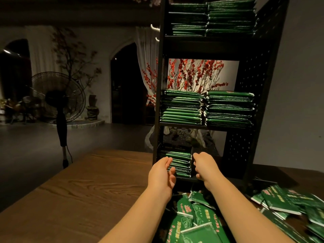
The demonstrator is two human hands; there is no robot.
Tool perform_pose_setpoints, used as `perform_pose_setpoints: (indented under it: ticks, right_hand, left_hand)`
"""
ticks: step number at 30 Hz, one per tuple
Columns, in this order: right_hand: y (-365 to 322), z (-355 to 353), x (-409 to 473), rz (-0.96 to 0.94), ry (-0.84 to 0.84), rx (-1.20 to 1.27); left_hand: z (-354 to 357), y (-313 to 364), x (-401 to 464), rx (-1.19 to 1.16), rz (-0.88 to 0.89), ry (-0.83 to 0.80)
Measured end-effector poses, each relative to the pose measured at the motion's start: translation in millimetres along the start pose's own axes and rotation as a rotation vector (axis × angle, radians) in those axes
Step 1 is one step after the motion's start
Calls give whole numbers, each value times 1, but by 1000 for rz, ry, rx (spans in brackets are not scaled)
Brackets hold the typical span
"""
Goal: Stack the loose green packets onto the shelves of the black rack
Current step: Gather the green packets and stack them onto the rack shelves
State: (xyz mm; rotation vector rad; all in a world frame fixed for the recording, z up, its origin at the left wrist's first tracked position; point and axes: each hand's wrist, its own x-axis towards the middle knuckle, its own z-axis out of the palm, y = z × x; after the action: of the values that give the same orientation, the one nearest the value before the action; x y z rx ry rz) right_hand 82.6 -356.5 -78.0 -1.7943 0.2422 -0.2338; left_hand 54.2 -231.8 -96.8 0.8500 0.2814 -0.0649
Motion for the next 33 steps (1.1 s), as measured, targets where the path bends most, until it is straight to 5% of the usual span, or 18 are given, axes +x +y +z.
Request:
perform_pose_setpoints:
  ticks: [11,17,27,33]
  right_hand:
    - [11,10,-72,-425,-81,-479]
    - [44,19,-80,-524,-69,-847]
    - [57,15,-82,-452,-68,-1057]
    - [57,16,-89,-365,-181,-1089]
  left_hand:
    - [-62,3,-31,1005,592,-81]
    - [-102,-6,-31,1410,557,-37]
    - [-106,-9,-31,1717,426,49]
    - [-105,-14,-34,1454,383,-35]
